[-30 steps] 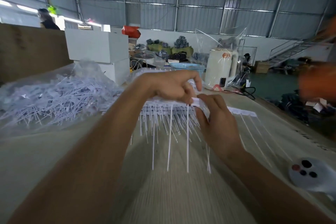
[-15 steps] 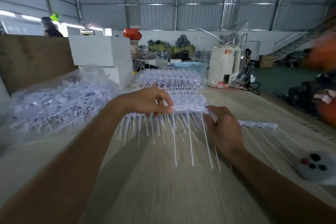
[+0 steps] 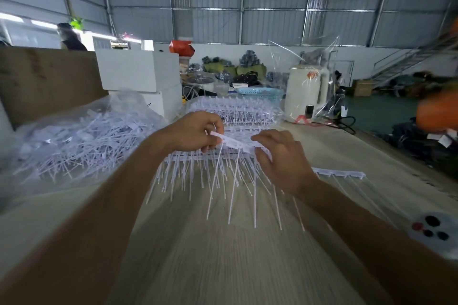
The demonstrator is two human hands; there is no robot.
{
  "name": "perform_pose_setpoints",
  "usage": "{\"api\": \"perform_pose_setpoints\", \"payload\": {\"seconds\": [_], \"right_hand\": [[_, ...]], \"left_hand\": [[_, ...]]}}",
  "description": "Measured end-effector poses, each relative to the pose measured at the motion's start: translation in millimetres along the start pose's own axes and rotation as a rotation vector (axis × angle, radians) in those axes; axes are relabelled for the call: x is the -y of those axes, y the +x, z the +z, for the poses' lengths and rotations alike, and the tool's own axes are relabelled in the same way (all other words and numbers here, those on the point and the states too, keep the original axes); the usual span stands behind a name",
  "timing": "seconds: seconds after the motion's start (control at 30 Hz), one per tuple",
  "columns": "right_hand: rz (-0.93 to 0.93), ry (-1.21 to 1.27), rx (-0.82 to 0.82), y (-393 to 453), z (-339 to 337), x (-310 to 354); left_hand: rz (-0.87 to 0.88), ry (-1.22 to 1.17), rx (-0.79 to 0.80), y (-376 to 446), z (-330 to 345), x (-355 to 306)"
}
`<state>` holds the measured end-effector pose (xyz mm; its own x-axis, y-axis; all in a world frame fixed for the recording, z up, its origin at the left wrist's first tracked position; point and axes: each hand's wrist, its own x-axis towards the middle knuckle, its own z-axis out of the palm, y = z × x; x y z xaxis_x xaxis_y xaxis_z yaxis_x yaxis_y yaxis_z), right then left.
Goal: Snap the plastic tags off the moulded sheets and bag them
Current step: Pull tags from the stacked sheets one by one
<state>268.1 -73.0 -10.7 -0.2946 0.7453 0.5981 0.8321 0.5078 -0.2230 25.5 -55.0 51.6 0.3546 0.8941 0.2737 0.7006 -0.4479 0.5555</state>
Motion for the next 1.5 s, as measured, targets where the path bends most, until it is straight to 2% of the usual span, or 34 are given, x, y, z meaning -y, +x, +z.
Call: {"api": "perform_pose_setpoints", "payload": {"seconds": [0.1, 0.2, 0.3, 0.37, 0.47, 0.53, 0.73, 0.9, 1.07, 1.23, 1.37, 1.5], "right_hand": [[-0.061, 0.272, 0.234, 35, 1, 6], [-0.022, 0.557, 0.251, 52, 13, 8], [-0.032, 0.603, 0.241, 44, 35, 2], [-0.024, 0.549, 0.184, 31, 52, -3], [-0.121, 0.321, 0.111, 15, 70, -1], [-0.153, 0.261, 0.064, 14, 70, 2], [-0.116, 0.203, -0.042, 14, 64, 1], [-0.133, 0.171, -0.054, 13, 61, 2], [-0.15, 0.149, -0.108, 10, 60, 1], [-0.253, 0.048, -0.154, 11, 61, 3], [-0.157, 0.115, -0.14, 12, 65, 2], [-0.123, 0.129, -0.152, 13, 64, 1]], "left_hand": [[0.031, -0.002, -0.089, 1, -2, -3], [0.044, 0.023, -0.11, 1, -1, -3], [-0.004, 0.018, -0.036, -1, 4, 1], [-0.042, 0.032, 0.02, 0, 14, 6], [-0.042, 0.059, 0.018, 4, 27, 11], [-0.047, 0.064, 0.02, 6, 28, 11], [-0.054, 0.022, -0.053, 6, 21, 6], [-0.162, -0.051, -0.128, 9, 32, 2], [-0.383, -0.314, -0.19, 17, 37, -5], [-0.57, -0.626, -0.11, 13, 37, 1], [-0.512, -0.51, -0.123, 10, 35, 2], [-0.53, -0.432, 0.007, 10, 40, -5]]}}
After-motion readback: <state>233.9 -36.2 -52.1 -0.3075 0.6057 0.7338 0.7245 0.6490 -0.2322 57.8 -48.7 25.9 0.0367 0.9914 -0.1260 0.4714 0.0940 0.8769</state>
